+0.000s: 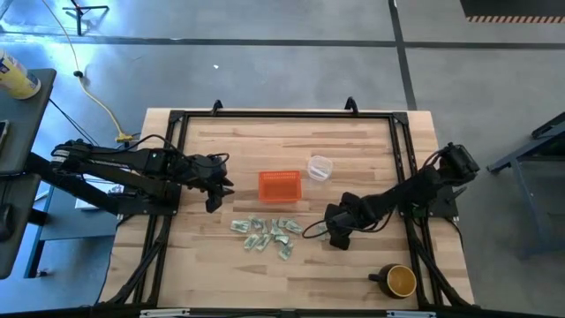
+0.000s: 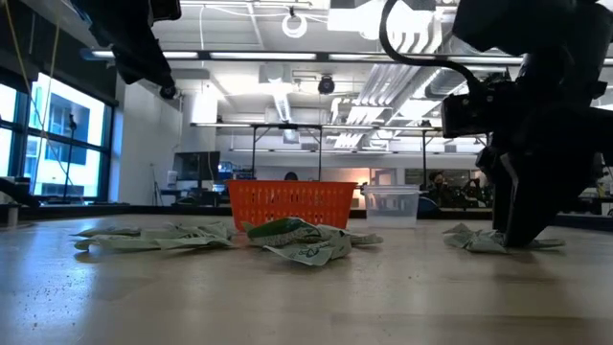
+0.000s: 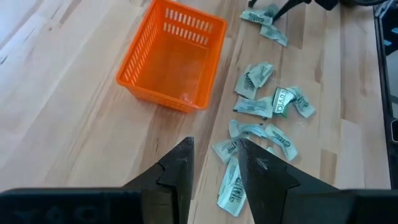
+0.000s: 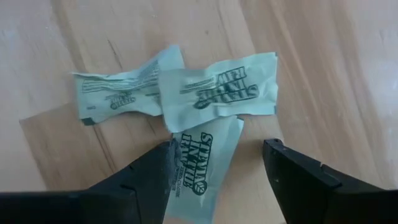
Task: Pick and place Stevia / Truvia into bins
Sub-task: Put the stevia packet into the basket
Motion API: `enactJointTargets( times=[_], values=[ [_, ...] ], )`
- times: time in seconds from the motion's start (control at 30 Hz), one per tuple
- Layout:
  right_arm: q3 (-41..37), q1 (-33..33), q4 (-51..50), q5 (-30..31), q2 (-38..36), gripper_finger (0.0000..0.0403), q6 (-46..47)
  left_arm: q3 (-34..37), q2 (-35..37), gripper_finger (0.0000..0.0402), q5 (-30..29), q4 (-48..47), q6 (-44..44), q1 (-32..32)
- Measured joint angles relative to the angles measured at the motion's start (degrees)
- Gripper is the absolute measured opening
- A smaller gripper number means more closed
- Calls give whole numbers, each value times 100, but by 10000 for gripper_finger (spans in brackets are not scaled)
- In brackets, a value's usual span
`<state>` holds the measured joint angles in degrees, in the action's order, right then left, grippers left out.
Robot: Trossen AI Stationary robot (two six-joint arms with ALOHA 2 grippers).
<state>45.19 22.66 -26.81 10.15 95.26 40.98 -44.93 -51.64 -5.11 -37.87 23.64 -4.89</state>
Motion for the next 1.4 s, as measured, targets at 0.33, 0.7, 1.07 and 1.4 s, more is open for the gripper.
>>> enactJointTargets(
  times=[0.33,0.7,1.07,1.4],
  values=[
    [-9,34,-237,-21,-2,121,206,0,0,159,-241,12,87,0],
    [175,67,-708,-137,-373,16,490,0,0,159,-255,52,303,0],
    [433,-1415,752,150,-1149,4,-445,0,0,159,-404,140,515,0],
    [1800,-2411,1622,-629,347,2,-1988,0,0,159,-641,208,816,-2]
  ],
)
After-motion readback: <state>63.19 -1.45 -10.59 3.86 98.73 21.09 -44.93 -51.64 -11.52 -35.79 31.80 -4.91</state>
